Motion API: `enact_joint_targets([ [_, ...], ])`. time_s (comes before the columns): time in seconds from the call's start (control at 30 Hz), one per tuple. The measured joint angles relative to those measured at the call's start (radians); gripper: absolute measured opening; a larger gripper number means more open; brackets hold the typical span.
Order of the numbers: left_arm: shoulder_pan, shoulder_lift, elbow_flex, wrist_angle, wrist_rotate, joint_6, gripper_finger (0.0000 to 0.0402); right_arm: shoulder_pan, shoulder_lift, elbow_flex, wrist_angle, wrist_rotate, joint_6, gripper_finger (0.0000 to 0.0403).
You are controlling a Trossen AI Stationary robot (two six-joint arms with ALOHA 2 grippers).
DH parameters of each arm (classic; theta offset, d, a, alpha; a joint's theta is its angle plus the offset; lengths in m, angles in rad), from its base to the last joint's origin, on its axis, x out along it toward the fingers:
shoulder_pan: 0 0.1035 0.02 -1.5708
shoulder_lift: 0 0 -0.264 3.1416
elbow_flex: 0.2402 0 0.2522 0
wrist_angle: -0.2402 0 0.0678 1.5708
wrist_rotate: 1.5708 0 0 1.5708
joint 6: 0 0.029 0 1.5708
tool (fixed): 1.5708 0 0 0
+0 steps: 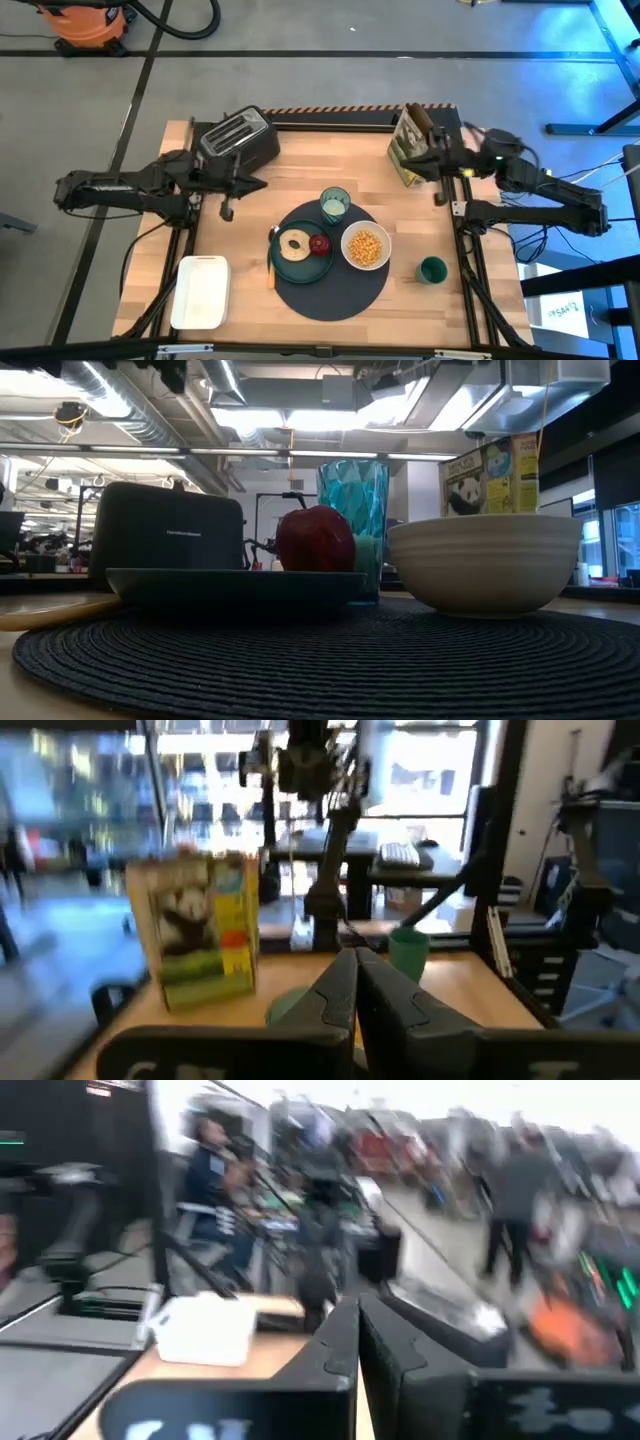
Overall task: Arrange a breakfast setting
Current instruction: Return to Home position
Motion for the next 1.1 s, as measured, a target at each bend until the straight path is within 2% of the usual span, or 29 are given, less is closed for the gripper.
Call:
enact_joint_targets([
  [0.1, 0.001, -0.069, -0.005, -0.015, -0.022, 0.068, 0.0003, -0.015, -0.057, -0.008, -0.010, -0.095, -0.062, 0.0002],
  [0.27, 0.001, -0.200, -0.127, -0.035, -0.059, 0.061, 0.0002, -0.017, -0.157, -0.081, -0.044, -0.109, -0.067, 0.0002],
  [0.37, 0.001, -0.267, -0.236, -0.036, -0.074, -0.008, 0.0002, -0.017, -0.229, -0.168, -0.046, -0.125, -0.053, 0.0001],
  [0.5, 0.001, -0.317, -0.302, -0.021, -0.081, -0.048, 0.0001, -0.017, -0.301, -0.256, -0.030, -0.123, 0.012, 0.0001],
  [0.7, 0.001, -0.434, -0.341, -0.028, -0.067, 0.014, 0.0001, -0.017, -0.367, -0.329, -0.028, -0.119, 0.021, 0.0001],
  [0.97, 0.001, -0.570, -0.440, -0.021, -0.098, 0.001, 0.0001, -0.017, -0.415, -0.466, 0.118, -0.090, 0.107, 0.0001],
  [1.1, 0.001, -0.626, -0.453, -0.021, -0.106, 0.017, 0.0001, -0.017, -0.430, -0.502, 0.123, -0.085, 0.123, 0.0001],
])
